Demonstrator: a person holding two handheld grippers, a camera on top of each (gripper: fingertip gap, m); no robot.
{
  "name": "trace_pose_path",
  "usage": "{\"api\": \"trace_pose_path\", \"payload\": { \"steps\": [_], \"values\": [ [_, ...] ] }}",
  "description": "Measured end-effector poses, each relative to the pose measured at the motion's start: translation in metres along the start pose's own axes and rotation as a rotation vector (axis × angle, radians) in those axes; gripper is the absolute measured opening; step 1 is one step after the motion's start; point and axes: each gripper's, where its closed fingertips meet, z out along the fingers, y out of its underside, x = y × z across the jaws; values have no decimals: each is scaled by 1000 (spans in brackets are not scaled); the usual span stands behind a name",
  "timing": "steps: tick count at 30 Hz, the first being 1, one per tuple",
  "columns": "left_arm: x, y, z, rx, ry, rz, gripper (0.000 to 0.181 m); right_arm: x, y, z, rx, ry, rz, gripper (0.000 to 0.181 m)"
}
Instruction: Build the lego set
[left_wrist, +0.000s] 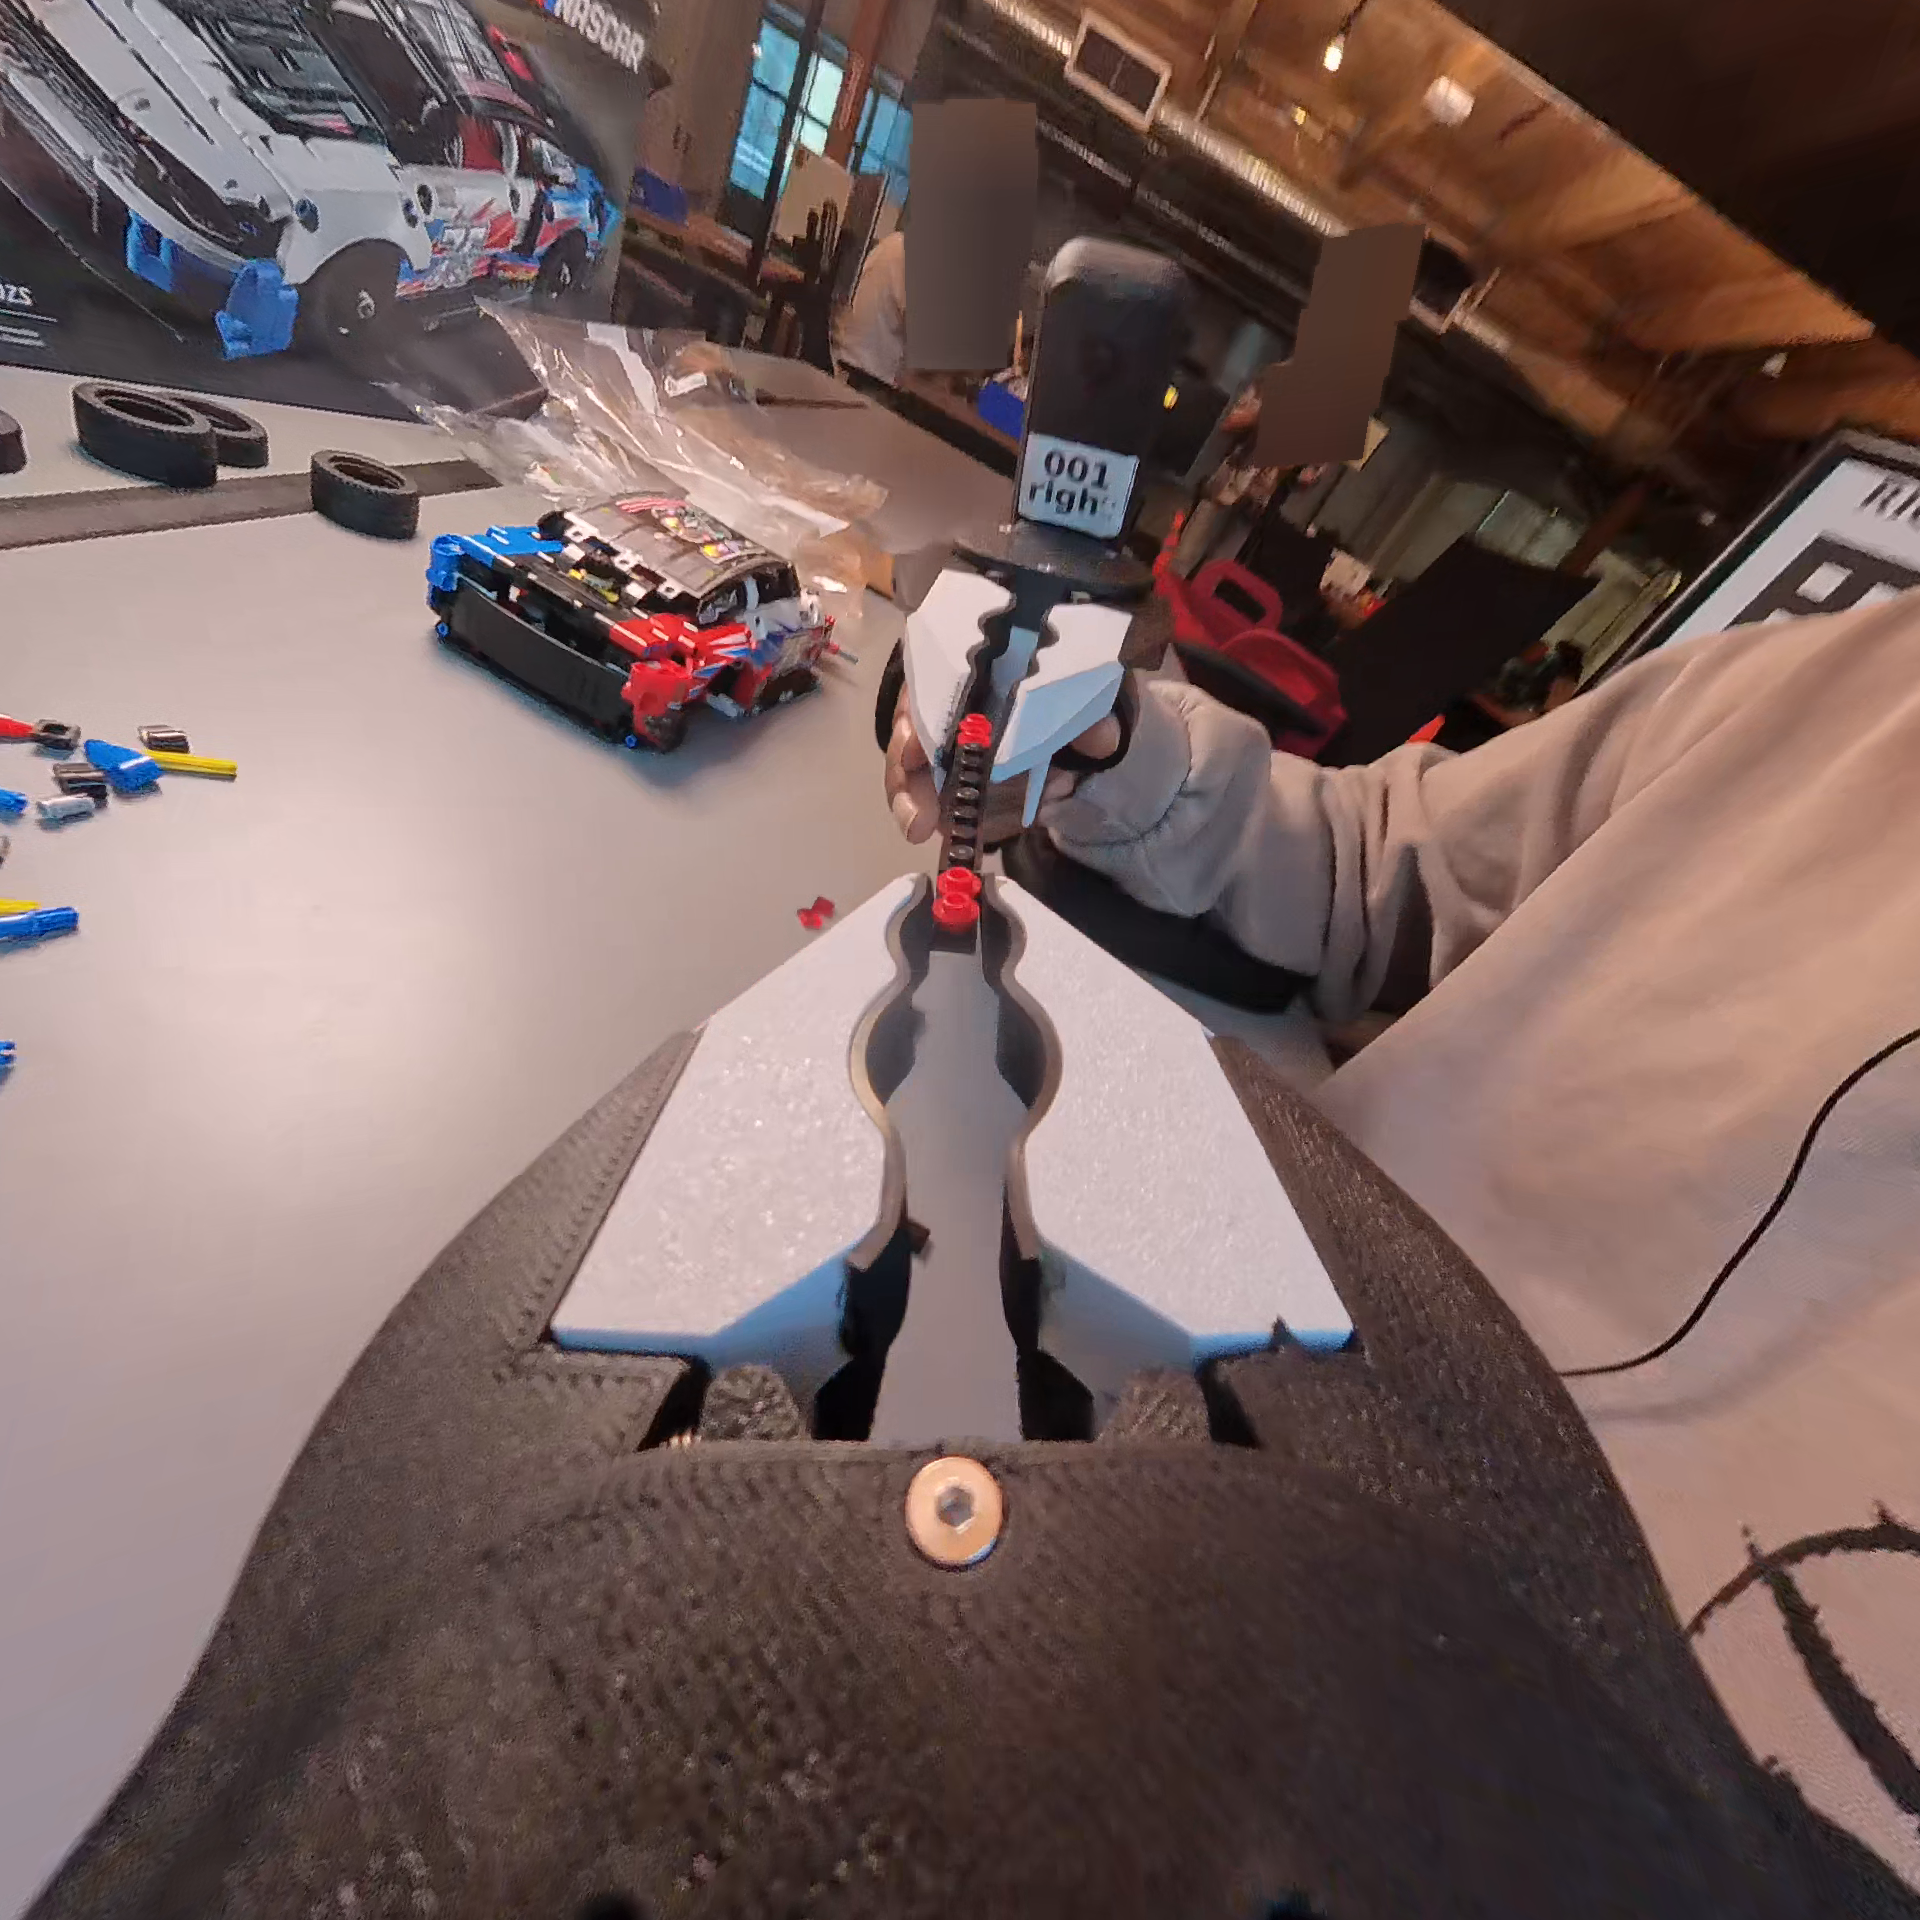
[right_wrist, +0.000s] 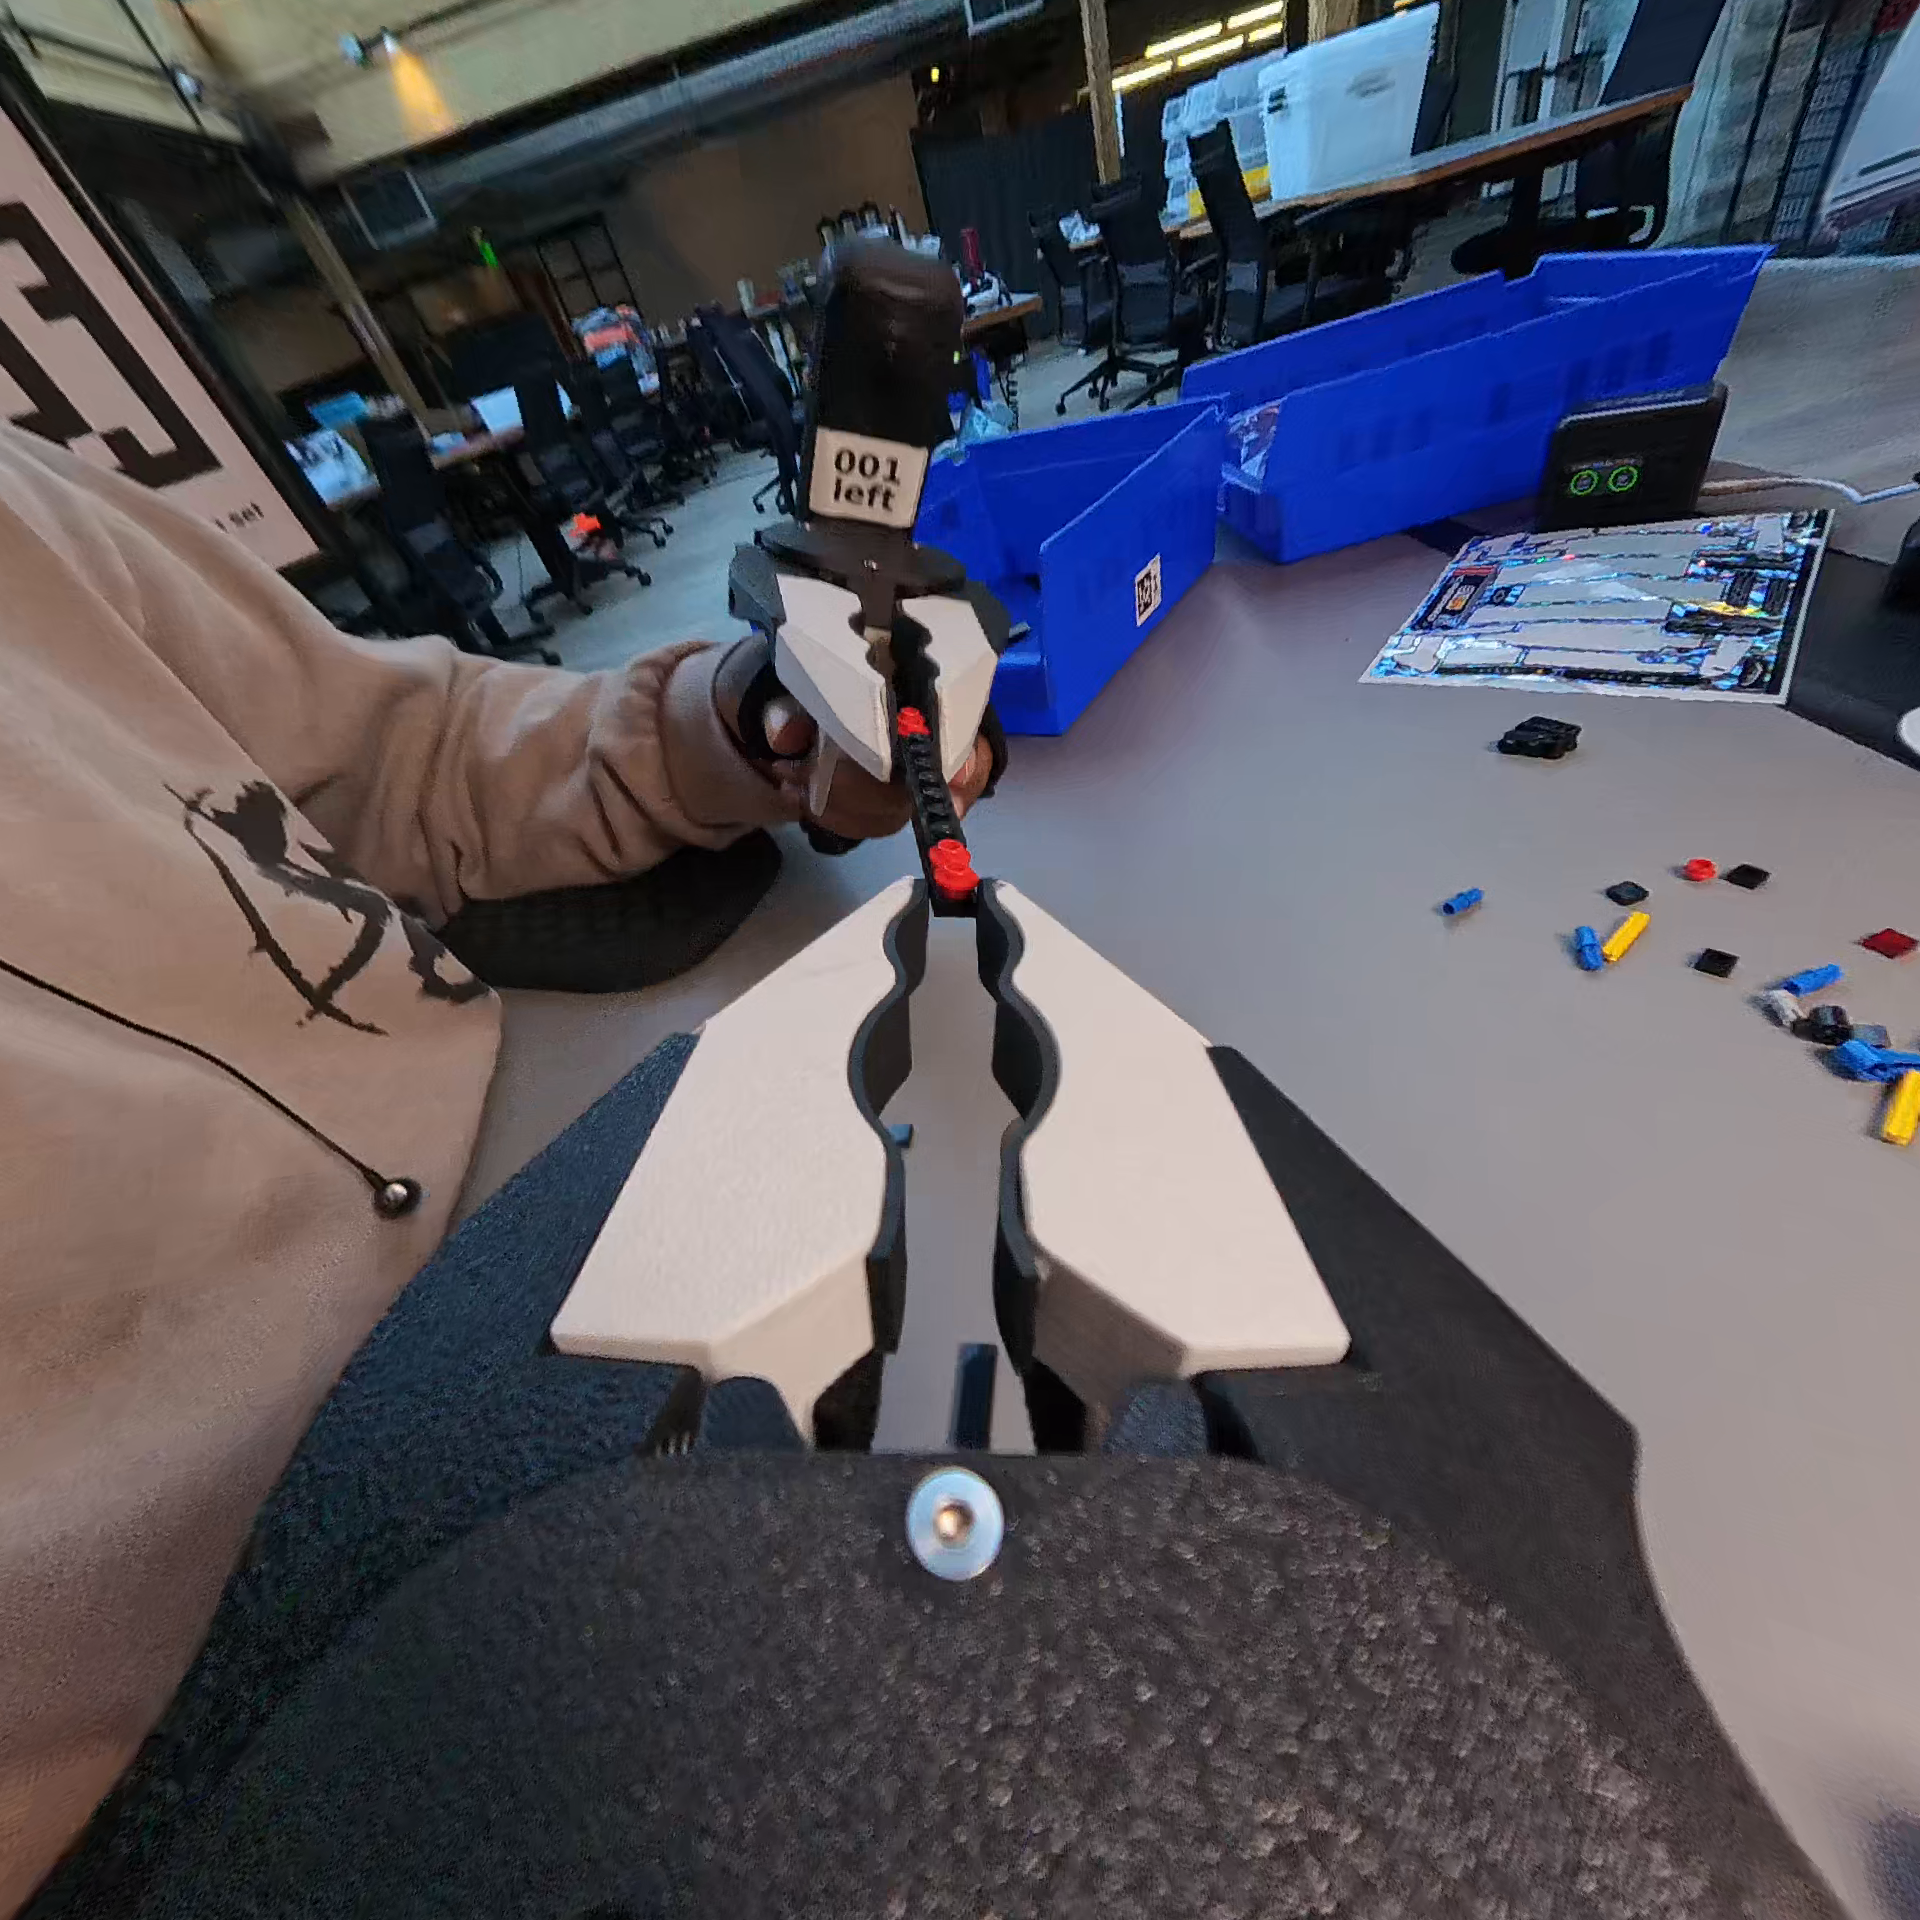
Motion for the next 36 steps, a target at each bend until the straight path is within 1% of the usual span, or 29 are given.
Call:
{"api": "trace_pose_path", "payload": {
  "steps": [5, 11, 13, 15, 21, 25, 29, 32, 36],
  "values": [
    [-12, 35, -5, -186, -49, 120, 8, -2, 34, 8, -161, 9, -136, 6],
    [-37, 87, -11, -514, -209, 345, 9, 8, 90, 18, -447, 80, -270, 6],
    [-41, 98, -12, -581, -235, 376, 9, 11, 102, 19, -517, 103, -307, 6],
    [-44, 104, -13, -625, -254, 388, 9, 14, 106, 20, -553, 134, -332, 7],
    [-48, 112, -14, -692, -298, 418, 8, 17, 111, 20, -592, 166, -349, 7],
    [-50, 112, -15, -692, -302, 409, 8, 19, 111, 19, -604, 181, -373, 7],
    [-50, 112, -16, -691, -300, 395, 9, 19, 108, 19, -581, 180, -353, 12],
    [-49, 113, -17, -690, -291, 379, 15, 23, 98, 17, -529, 204, -340, 13],
    [-47, 109, -16, -654, -275, 349, 21, 31, 75, 15, -402, 255, -323, 13]
  ]
}}
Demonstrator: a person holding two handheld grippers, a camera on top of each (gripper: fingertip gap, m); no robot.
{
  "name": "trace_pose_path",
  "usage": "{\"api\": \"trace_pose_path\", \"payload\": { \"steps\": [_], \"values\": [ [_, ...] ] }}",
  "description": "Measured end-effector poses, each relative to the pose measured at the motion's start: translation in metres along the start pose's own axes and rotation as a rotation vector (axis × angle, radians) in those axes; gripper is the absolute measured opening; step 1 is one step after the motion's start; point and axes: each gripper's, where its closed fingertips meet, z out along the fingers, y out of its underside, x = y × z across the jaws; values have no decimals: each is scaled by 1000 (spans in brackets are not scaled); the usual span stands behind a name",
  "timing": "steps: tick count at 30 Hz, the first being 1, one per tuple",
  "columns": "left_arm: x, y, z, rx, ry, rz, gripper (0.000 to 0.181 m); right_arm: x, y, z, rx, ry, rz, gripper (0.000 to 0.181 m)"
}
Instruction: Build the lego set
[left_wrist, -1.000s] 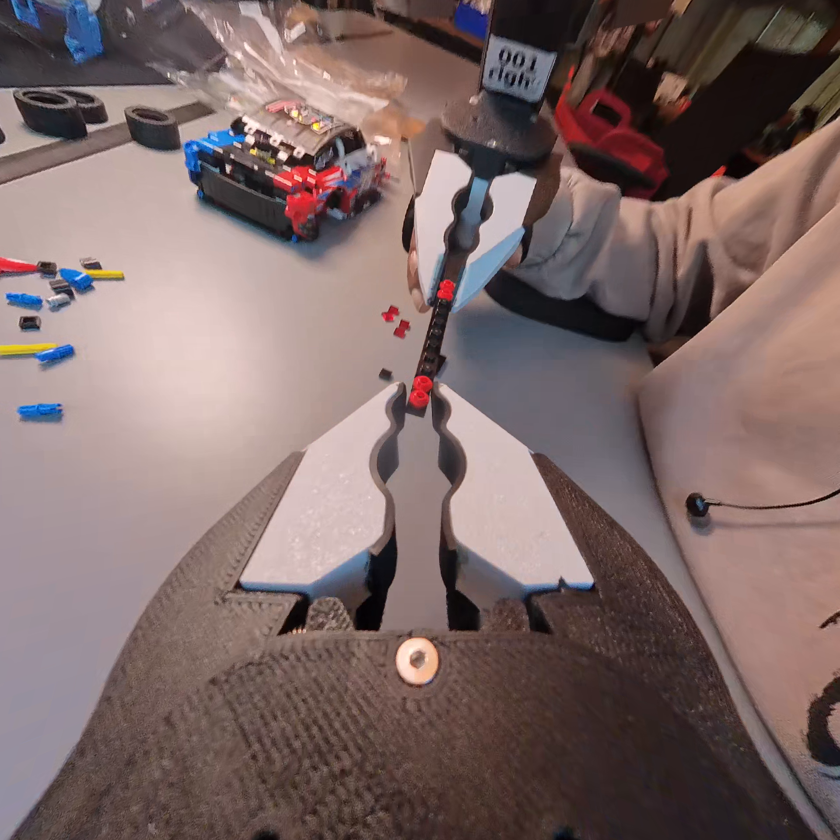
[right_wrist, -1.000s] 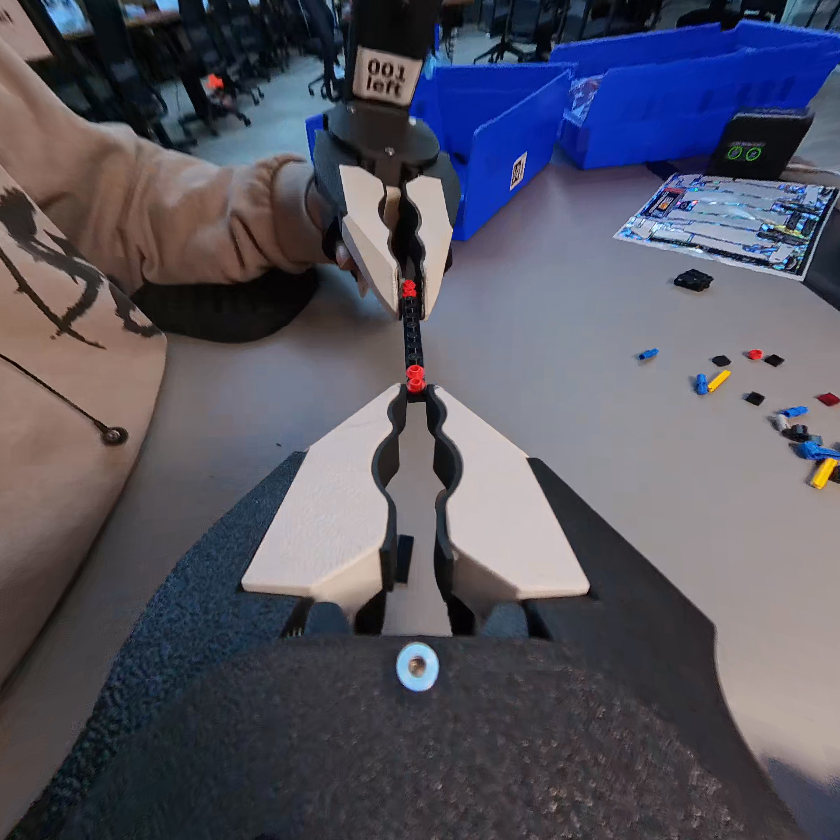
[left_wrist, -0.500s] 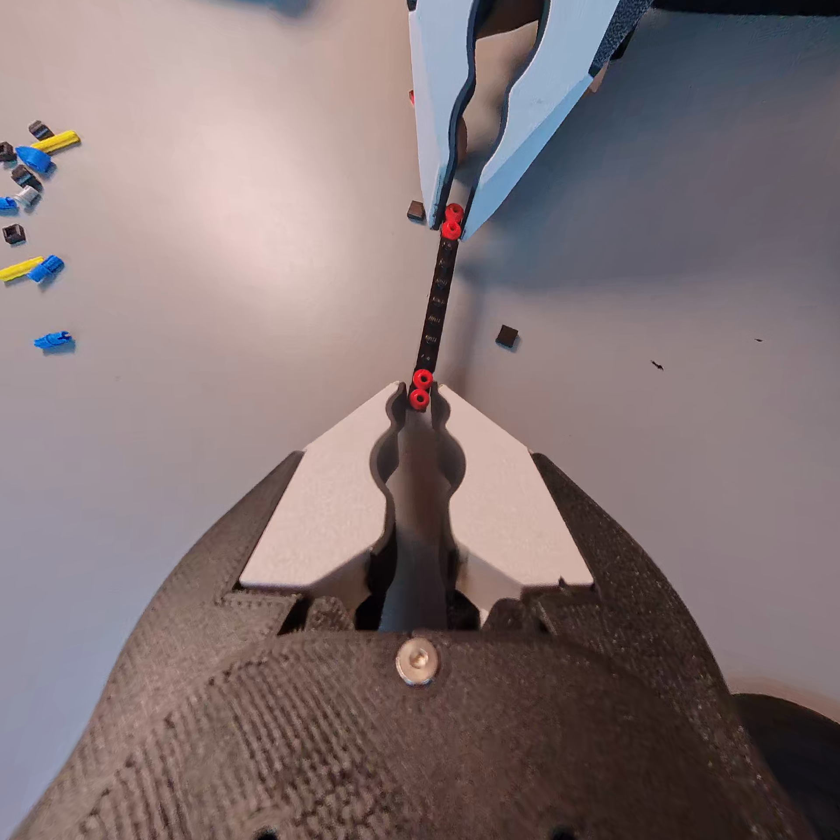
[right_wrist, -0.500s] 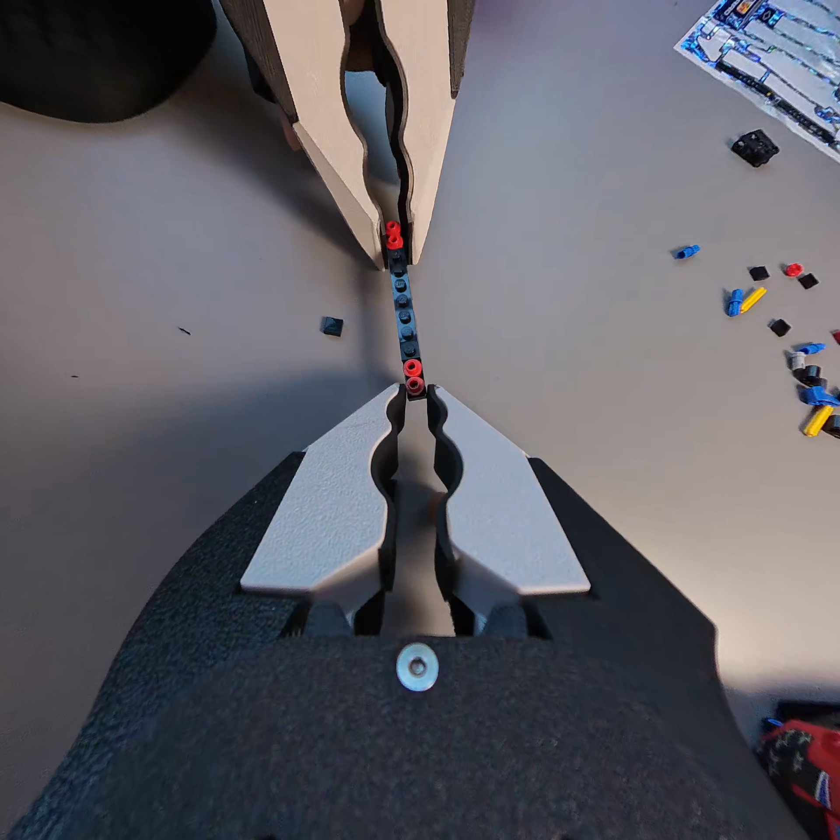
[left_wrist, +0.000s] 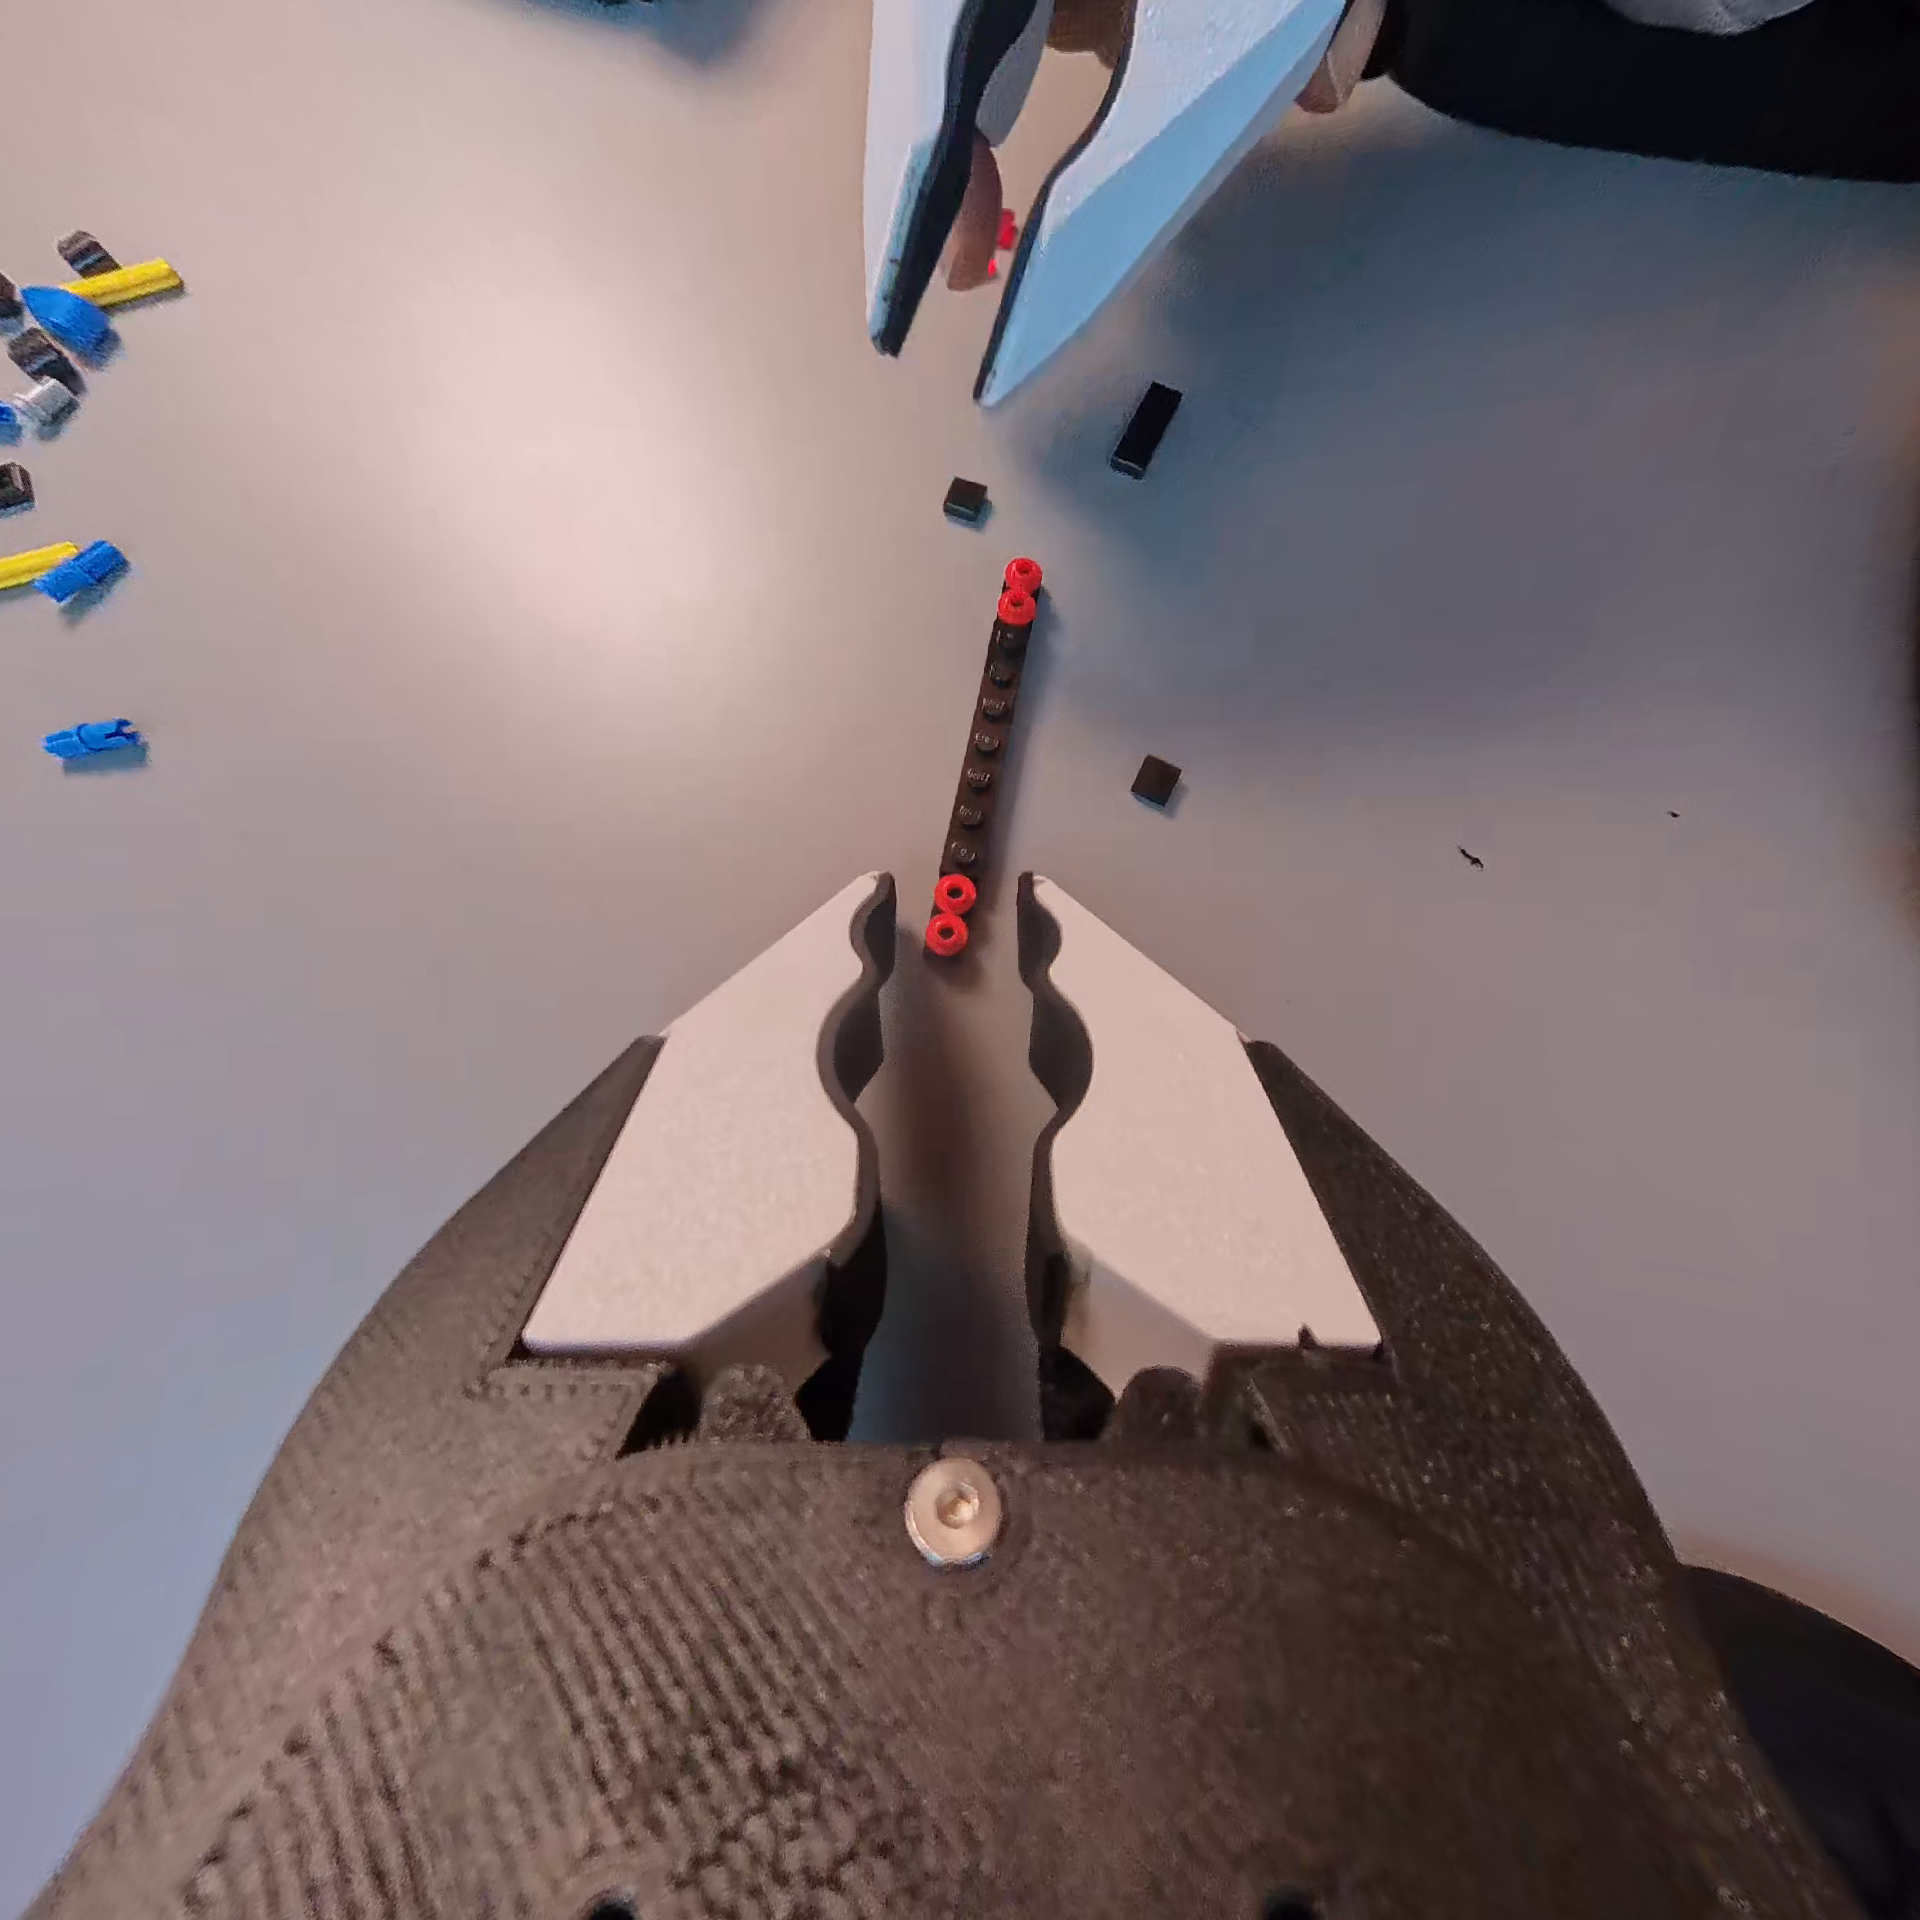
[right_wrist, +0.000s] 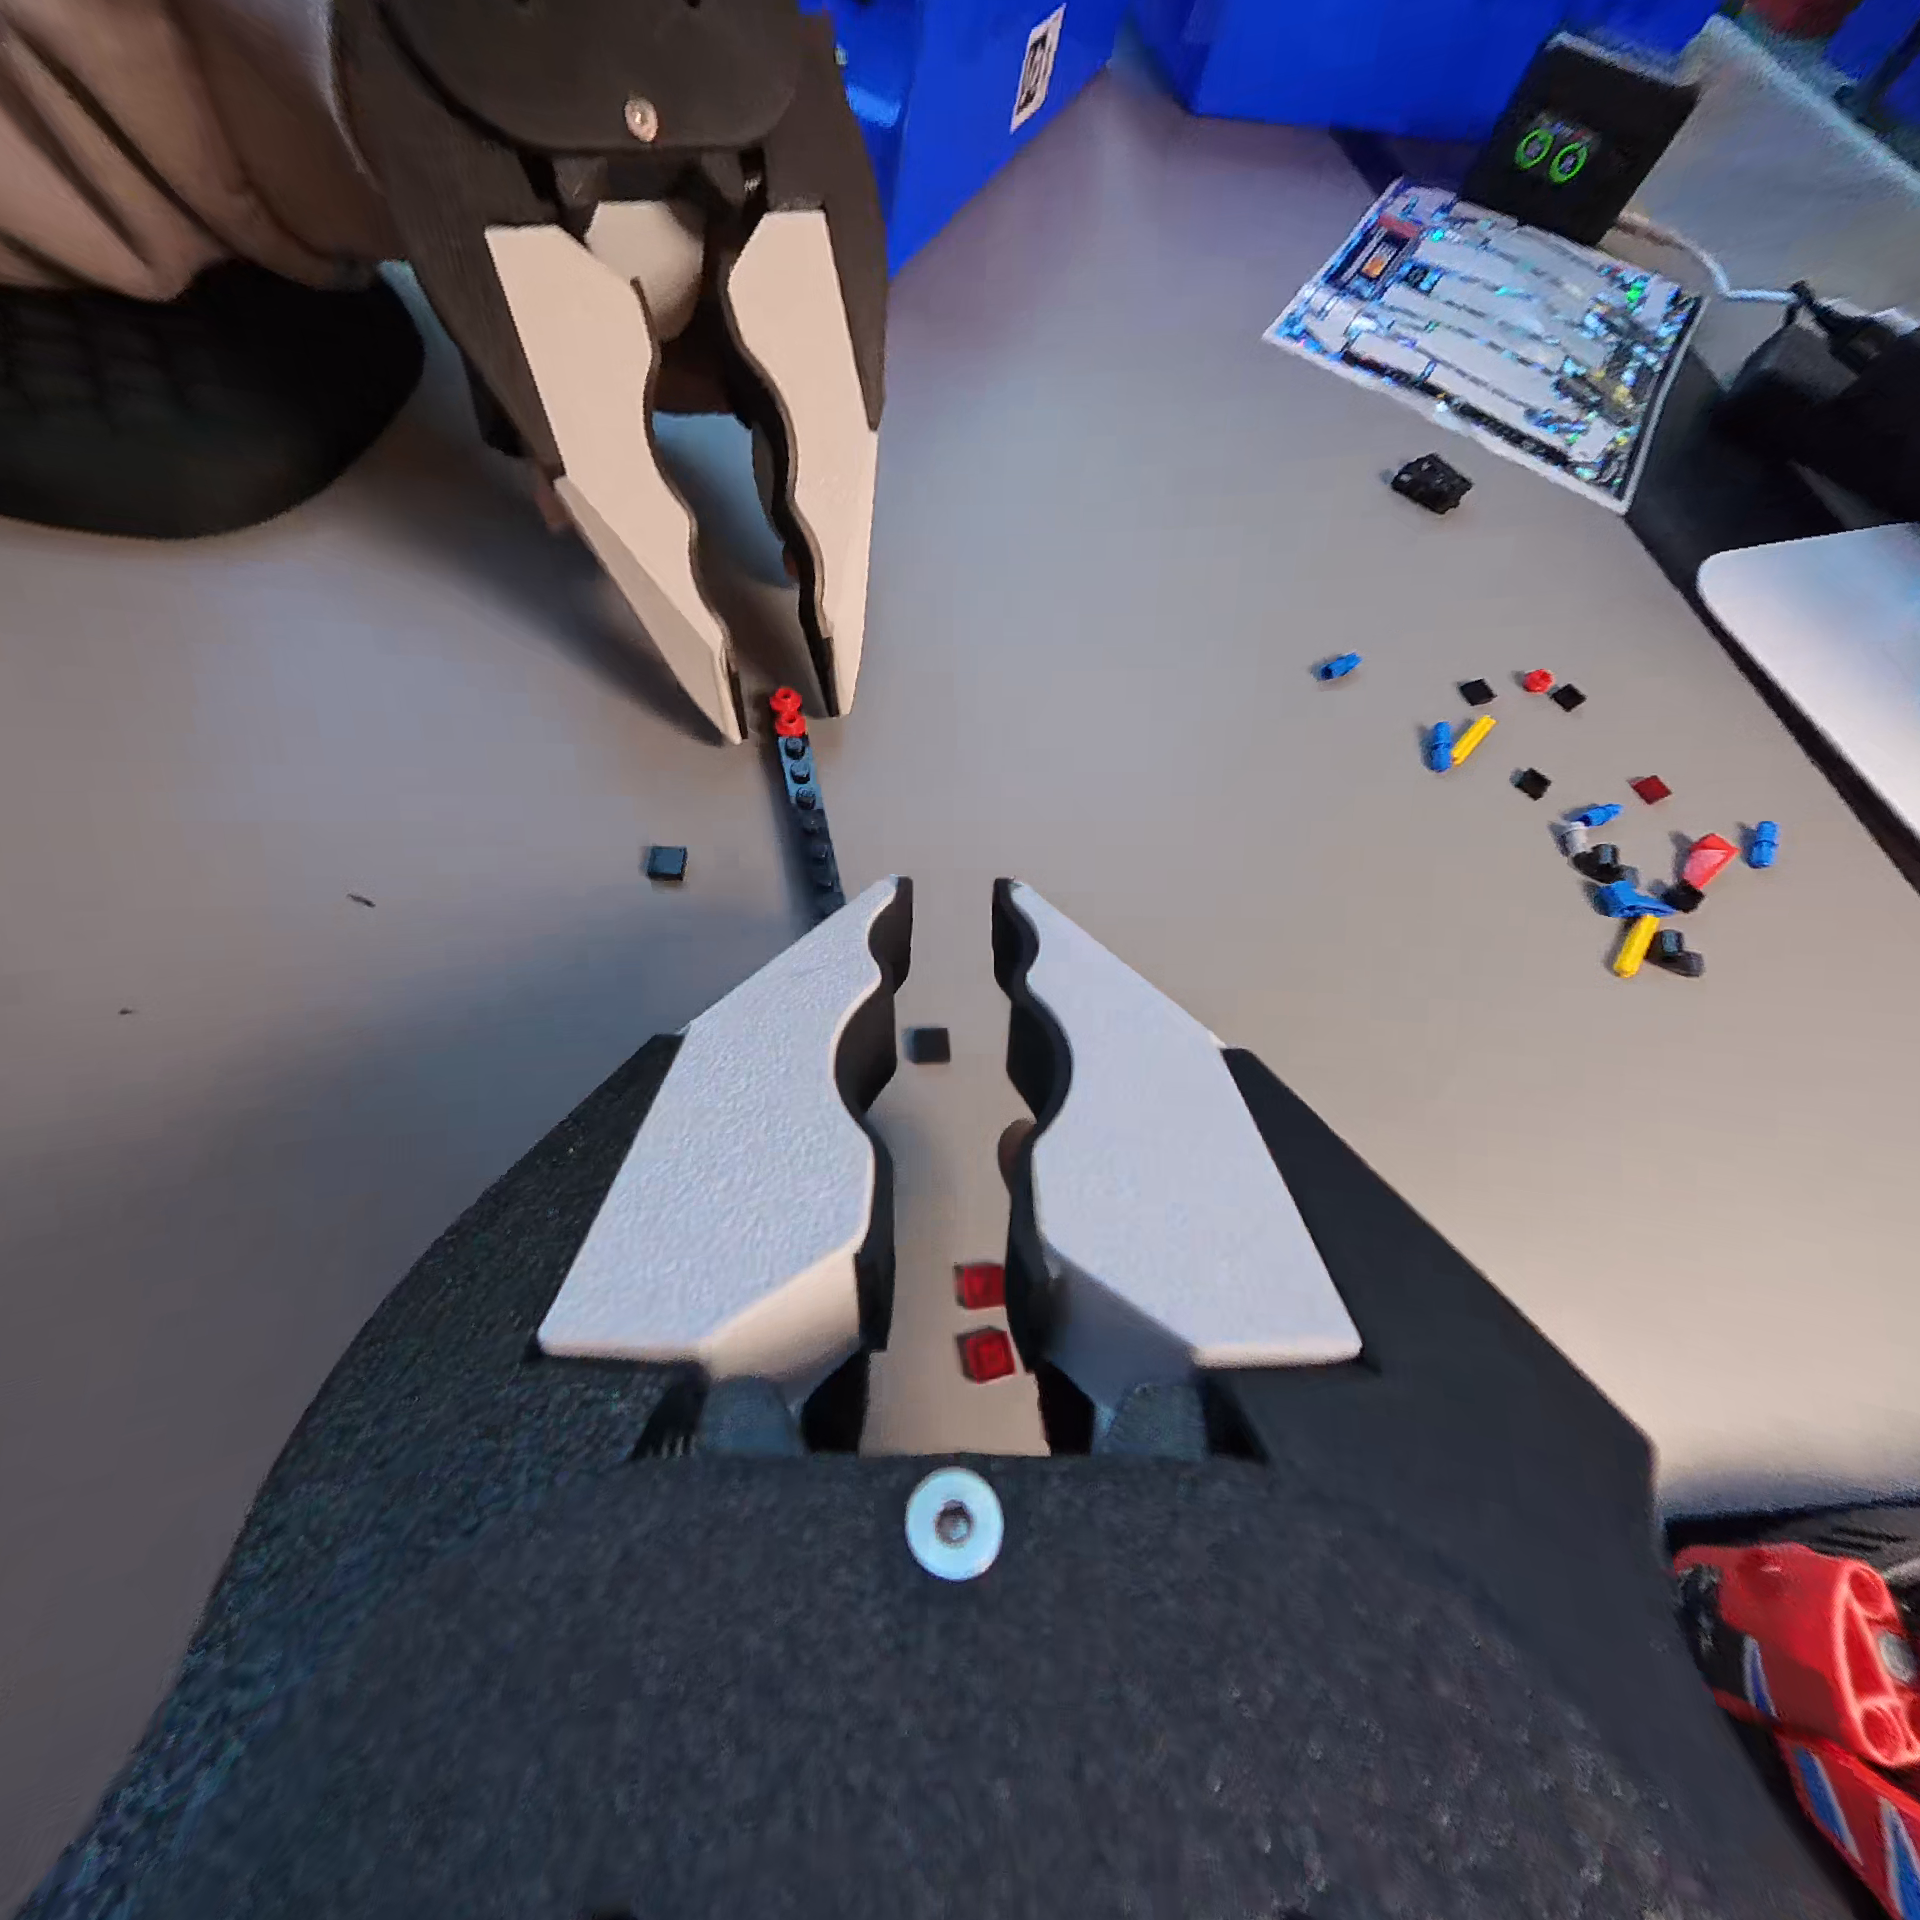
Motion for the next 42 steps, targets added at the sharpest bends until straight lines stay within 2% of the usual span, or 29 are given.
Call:
{"api": "trace_pose_path", "payload": {
  "steps": [6, 8, 12, 28, 33, 37, 42],
  "values": [
    [0, 4, 2, -12, 4, -2, 17, 19, -19, -10, 144, 88, 48, 12],
    [-1, 3, 3, -11, -8, 6, 7, 24, -21, -12, 166, 108, 67, 12],
    [-2, 3, 3, -10, -17, 18, 6, 31, -21, -15, 197, 127, 111, 11],
    [0, 2, 3, 15, 2, 44, 6, 41, -21, -19, 235, 148, 191, 8],
    [2, -7, -1, 72, 18, 38, 15, 45, -20, -20, 234, 168, 196, 8],
    [1, -3, 0, 56, 17, 38, 17, 47, -19, -20, 233, 177, 209, 7],
    [2, 2, 3, 25, 12, 52, 8, 50, -15, -19, 213, 190, 226, 7]
  ]
}}
